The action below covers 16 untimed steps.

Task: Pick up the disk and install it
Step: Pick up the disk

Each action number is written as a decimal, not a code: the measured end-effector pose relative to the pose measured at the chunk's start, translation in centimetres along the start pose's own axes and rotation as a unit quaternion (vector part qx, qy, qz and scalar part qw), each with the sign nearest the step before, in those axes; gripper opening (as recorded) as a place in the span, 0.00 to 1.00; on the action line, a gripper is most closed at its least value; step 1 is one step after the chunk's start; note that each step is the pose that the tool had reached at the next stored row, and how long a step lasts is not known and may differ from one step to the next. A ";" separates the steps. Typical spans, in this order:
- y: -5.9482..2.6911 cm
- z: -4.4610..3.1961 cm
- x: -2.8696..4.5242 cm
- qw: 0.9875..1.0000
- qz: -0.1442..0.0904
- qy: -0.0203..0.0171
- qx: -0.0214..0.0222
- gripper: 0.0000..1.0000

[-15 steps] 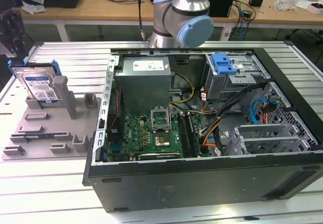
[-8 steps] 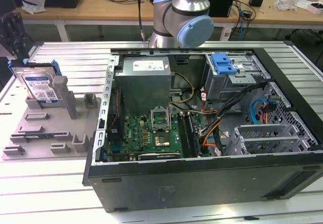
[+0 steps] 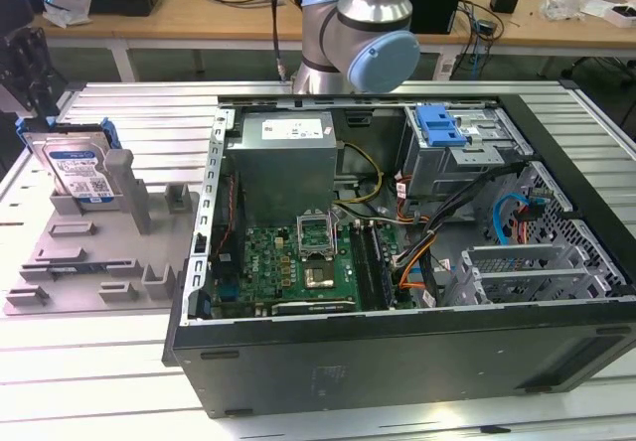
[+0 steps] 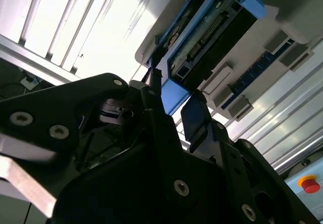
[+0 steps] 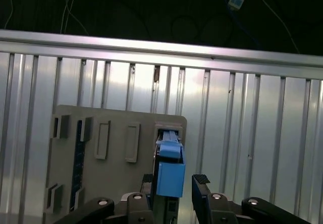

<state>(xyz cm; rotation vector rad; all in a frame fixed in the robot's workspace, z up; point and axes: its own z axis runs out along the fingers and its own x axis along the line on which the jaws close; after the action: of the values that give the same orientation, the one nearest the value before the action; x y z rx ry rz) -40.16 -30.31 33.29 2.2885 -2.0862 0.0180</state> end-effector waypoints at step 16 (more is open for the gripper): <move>0.21 0.66 0.03 1.000 0.000 0.000 0.000 0.44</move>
<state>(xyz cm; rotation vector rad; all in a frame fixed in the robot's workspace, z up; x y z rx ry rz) -40.38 -30.39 32.64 2.2884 -2.0859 0.0178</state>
